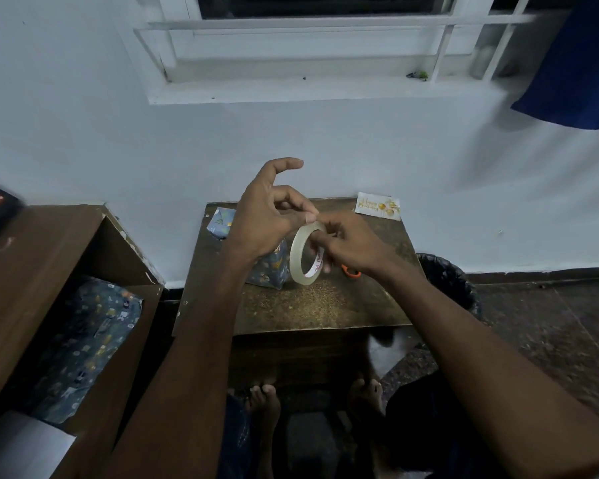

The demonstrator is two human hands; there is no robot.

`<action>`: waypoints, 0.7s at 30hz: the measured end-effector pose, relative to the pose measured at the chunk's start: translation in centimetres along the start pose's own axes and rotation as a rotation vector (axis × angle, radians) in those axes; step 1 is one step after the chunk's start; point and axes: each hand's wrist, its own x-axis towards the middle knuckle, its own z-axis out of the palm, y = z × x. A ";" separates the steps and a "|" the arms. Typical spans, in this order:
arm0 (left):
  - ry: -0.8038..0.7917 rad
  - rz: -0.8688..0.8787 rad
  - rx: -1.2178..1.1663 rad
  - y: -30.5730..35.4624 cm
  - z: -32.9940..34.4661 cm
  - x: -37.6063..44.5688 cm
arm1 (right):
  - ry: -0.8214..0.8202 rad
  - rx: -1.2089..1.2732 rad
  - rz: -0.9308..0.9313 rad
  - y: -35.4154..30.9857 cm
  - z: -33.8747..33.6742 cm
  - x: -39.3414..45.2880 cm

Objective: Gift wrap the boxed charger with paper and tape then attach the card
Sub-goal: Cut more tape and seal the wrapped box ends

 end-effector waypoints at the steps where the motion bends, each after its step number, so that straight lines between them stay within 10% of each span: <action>1: 0.014 0.005 -0.019 0.1 0.1 0.0 | 0.002 0.005 0.013 -0.1 0.0 0.0; 10: 0.089 -0.076 -0.072 0.8 0.2 0.0 | 0.277 -0.330 -0.141 0.5 -1.2 0.1; 21: 0.163 -0.182 0.115 0.6 0.9 0.4 | 0.239 -0.559 -0.198 -0.2 -2.4 -0.4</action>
